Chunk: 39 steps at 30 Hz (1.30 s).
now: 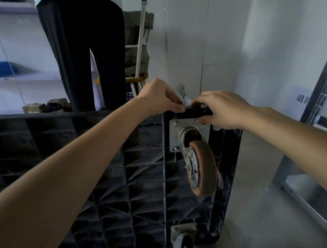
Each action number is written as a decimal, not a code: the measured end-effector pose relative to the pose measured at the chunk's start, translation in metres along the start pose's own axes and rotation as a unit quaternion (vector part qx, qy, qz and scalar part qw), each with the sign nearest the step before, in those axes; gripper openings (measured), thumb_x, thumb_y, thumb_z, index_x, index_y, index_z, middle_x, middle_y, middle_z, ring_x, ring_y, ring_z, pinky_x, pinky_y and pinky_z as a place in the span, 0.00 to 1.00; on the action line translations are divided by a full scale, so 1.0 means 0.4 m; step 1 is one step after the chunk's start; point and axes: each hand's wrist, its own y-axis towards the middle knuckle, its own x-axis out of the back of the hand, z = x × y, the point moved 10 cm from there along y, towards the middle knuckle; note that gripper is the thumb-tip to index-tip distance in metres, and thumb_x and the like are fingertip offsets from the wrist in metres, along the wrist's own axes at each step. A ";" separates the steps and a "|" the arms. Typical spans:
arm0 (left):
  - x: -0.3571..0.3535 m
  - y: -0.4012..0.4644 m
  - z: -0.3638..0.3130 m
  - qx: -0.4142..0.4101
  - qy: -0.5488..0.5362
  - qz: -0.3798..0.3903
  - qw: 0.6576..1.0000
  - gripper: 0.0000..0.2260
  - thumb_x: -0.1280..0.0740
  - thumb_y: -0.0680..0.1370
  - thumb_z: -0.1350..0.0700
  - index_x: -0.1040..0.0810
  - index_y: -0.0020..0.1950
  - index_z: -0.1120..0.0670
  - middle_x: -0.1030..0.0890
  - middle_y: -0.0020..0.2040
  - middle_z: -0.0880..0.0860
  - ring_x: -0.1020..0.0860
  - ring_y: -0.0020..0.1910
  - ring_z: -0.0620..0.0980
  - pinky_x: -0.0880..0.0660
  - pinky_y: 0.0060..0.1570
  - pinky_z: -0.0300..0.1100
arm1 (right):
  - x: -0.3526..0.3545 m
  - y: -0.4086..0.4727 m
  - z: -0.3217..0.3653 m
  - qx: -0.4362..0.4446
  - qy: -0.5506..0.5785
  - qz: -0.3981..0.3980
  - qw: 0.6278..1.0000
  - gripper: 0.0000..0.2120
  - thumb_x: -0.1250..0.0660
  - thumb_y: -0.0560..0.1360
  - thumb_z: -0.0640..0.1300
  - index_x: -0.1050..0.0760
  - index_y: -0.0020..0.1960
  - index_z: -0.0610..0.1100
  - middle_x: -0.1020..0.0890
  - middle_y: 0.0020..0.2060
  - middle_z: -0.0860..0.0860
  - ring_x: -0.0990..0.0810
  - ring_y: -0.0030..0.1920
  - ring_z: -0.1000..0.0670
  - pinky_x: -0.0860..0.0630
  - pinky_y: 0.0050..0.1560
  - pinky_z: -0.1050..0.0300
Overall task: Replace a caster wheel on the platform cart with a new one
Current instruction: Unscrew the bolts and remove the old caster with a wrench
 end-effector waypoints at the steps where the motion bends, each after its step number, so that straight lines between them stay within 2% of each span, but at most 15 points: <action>1: -0.004 0.003 0.004 0.004 -0.005 0.003 1.000 0.08 0.18 0.67 0.51 0.13 0.43 0.47 0.17 0.39 0.40 0.21 0.41 0.38 0.25 0.44 0.32 | 0.000 -0.001 0.001 0.001 0.001 -0.001 1.000 0.20 0.27 0.75 0.52 0.24 0.66 0.53 0.22 0.55 0.54 0.23 0.59 0.46 0.39 0.49 0.58; 9: -0.012 -0.002 0.010 0.008 -0.004 0.017 1.000 0.08 0.20 0.69 0.49 0.12 0.46 0.47 0.15 0.42 0.43 0.19 0.46 0.42 0.21 0.51 0.40 | -0.005 0.001 0.000 0.011 -0.001 -0.010 1.000 0.19 0.27 0.75 0.54 0.24 0.65 0.54 0.24 0.52 0.56 0.23 0.58 0.46 0.38 0.48 0.57; 11: -0.014 -0.007 0.009 0.001 0.013 0.011 1.000 0.10 0.20 0.69 0.49 0.12 0.48 0.47 0.15 0.42 0.43 0.19 0.45 0.41 0.22 0.47 0.36 | -0.006 -0.001 0.000 0.015 0.002 -0.014 1.000 0.20 0.26 0.75 0.53 0.24 0.65 0.53 0.24 0.52 0.56 0.23 0.57 0.46 0.38 0.48 0.57; 14: -0.010 -0.015 0.017 -0.005 0.013 -0.009 1.000 0.11 0.20 0.69 0.48 0.12 0.49 0.47 0.16 0.42 0.41 0.21 0.40 0.35 0.27 0.37 0.26 | -0.007 0.000 0.000 0.015 0.006 -0.015 1.000 0.21 0.26 0.75 0.53 0.24 0.66 0.53 0.22 0.55 0.54 0.23 0.57 0.46 0.38 0.49 0.57; 16: -0.005 -0.020 0.022 -0.009 -0.001 -0.020 1.000 0.09 0.20 0.70 0.48 0.12 0.48 0.47 0.16 0.41 0.40 0.23 0.37 0.31 0.30 0.33 0.23 | -0.009 0.002 -0.001 0.012 0.005 -0.013 1.000 0.22 0.26 0.75 0.54 0.25 0.67 0.53 0.22 0.56 0.55 0.23 0.58 0.47 0.38 0.50 0.57; 24: -0.004 -0.026 0.019 -0.004 -0.002 -0.050 0.999 0.05 0.25 0.75 0.49 0.13 0.50 0.47 0.15 0.46 0.44 0.21 0.44 0.38 0.23 0.47 0.35 | -0.013 0.003 -0.009 0.005 -0.001 -0.007 1.000 0.23 0.27 0.75 0.55 0.26 0.68 0.54 0.22 0.57 0.55 0.23 0.59 0.46 0.36 0.51 0.56; 29: -0.001 -0.029 0.023 0.000 -0.005 -0.054 0.999 0.06 0.26 0.76 0.50 0.13 0.51 0.47 0.16 0.45 0.43 0.22 0.44 0.37 0.27 0.42 0.30 | -0.013 0.005 -0.007 0.002 -0.004 0.002 1.000 0.22 0.27 0.75 0.55 0.26 0.68 0.54 0.22 0.57 0.56 0.24 0.59 0.47 0.37 0.50 0.57; 35: 0.002 -0.036 0.021 -0.007 -0.003 -0.065 0.998 0.06 0.26 0.76 0.50 0.13 0.52 0.47 0.15 0.47 0.44 0.21 0.44 0.38 0.22 0.48 0.37 | -0.005 -0.001 0.001 0.004 -0.011 0.011 1.000 0.23 0.29 0.77 0.55 0.28 0.70 0.53 0.23 0.59 0.54 0.24 0.60 0.48 0.39 0.51 0.59; 39: 0.002 -0.041 0.020 -0.019 -0.001 -0.065 0.998 0.07 0.26 0.75 0.50 0.13 0.53 0.47 0.15 0.48 0.44 0.20 0.45 0.39 0.20 0.51 0.40 | 0.007 -0.007 0.018 0.020 -0.059 0.003 0.998 0.24 0.31 0.76 0.59 0.28 0.70 0.54 0.21 0.59 0.56 0.23 0.60 0.50 0.33 0.58 0.54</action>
